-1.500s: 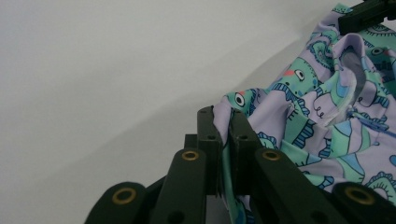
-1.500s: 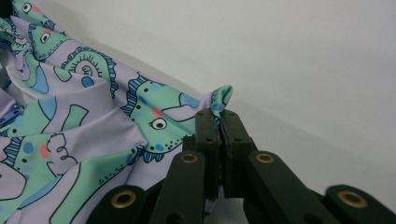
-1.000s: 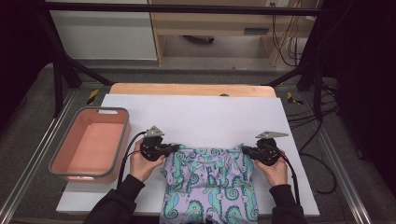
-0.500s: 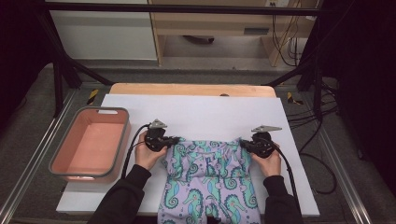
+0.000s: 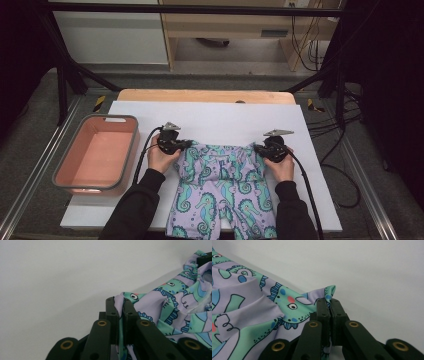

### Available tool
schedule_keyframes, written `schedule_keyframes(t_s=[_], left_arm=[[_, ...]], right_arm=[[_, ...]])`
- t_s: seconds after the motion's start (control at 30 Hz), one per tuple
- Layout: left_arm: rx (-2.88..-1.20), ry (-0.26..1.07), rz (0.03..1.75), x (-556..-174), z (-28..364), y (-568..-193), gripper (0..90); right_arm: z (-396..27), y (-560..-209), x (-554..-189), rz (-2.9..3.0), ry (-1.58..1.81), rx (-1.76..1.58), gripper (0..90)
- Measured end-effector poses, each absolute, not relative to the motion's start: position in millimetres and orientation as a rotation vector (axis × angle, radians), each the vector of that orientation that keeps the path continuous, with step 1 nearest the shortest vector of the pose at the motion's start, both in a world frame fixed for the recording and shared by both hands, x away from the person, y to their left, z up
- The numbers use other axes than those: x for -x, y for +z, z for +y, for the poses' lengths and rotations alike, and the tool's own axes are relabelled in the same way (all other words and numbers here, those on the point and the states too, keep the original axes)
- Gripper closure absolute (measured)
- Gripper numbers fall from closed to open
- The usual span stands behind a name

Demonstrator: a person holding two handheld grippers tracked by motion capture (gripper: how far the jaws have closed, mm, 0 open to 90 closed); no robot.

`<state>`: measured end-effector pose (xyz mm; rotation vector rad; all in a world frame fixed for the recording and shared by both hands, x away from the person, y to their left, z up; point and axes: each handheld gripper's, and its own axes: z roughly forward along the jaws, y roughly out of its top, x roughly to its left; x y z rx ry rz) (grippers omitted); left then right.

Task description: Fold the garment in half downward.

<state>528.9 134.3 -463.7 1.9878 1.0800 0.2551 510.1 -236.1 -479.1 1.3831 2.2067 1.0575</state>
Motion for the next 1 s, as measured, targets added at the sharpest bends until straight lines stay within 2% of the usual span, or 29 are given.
schedule_keyframes(t_s=[0.73, 0.77, 0.83, 1.0], left_arm=[[-1.975, 0.299, 1.144, -564, 127, -468, 84.6], [-1.980, 0.294, 1.150, -565, 128, -470, 83.2], [-1.978, 0.297, 1.163, -564, 129, -470, 74.2], [-1.907, 0.298, 1.197, -556, 146, -460, 43.8]], right_arm=[[-231, -480, -546, 2.142, 1.003, -1.380, 87.2], [-231, -482, -546, 2.138, 1.007, -1.382, 86.6], [-232, -481, -545, 2.132, 1.004, -1.390, 79.1], [-241, -466, -535, 2.073, 0.988, -1.433, 52.8]])
